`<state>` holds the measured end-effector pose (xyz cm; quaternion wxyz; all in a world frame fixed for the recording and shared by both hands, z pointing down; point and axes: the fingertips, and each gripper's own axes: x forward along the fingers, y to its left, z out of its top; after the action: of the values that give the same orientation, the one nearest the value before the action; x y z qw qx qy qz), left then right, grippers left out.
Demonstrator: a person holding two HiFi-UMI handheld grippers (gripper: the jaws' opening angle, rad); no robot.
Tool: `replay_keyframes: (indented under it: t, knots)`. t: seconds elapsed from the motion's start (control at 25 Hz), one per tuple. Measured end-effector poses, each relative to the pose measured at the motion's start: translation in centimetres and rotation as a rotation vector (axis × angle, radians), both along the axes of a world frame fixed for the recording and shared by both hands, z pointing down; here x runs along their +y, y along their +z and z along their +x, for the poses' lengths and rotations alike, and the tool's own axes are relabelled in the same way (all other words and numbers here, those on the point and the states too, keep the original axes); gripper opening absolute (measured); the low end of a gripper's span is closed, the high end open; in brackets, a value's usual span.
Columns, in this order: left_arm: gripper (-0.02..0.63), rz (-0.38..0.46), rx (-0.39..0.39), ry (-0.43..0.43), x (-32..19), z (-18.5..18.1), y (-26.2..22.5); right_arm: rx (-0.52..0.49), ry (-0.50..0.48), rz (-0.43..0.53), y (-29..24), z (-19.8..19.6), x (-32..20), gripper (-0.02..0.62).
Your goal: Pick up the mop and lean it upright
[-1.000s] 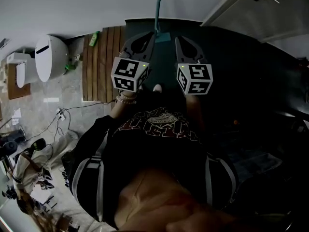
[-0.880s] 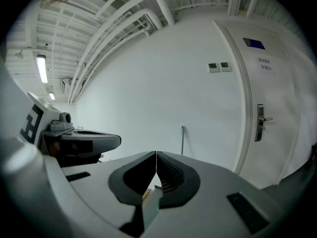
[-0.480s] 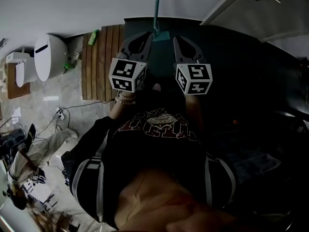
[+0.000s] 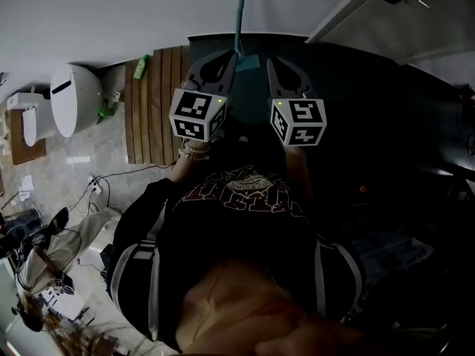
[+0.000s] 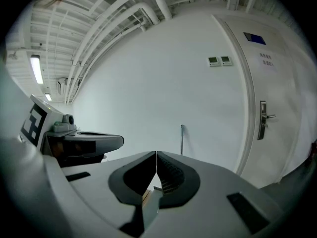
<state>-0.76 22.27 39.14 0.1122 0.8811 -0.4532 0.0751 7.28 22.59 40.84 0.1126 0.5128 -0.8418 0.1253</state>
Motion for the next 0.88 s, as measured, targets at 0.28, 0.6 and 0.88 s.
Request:
replay_keyframes:
  t: [0.28, 0.6, 0.88]
  knots:
    - [0.044, -0.020, 0.018, 0.001, -4.0, -2.5, 0.7, -0.019, 0.008, 0.000, 0.1, -2.4, -4.0, 0.019]
    - [0.045, -0.013, 0.003, 0.045, -8.7, -4.2, 0.5, -0.028, 0.005, 0.016, -0.2, -5.1, -8.7, 0.018]
    - [0.044, -0.019, 0.005, 0.083, -11.6, -5.9, 0.8, -0.037, 0.033, 0.024, -0.4, -7.2, -11.6, 0.018]
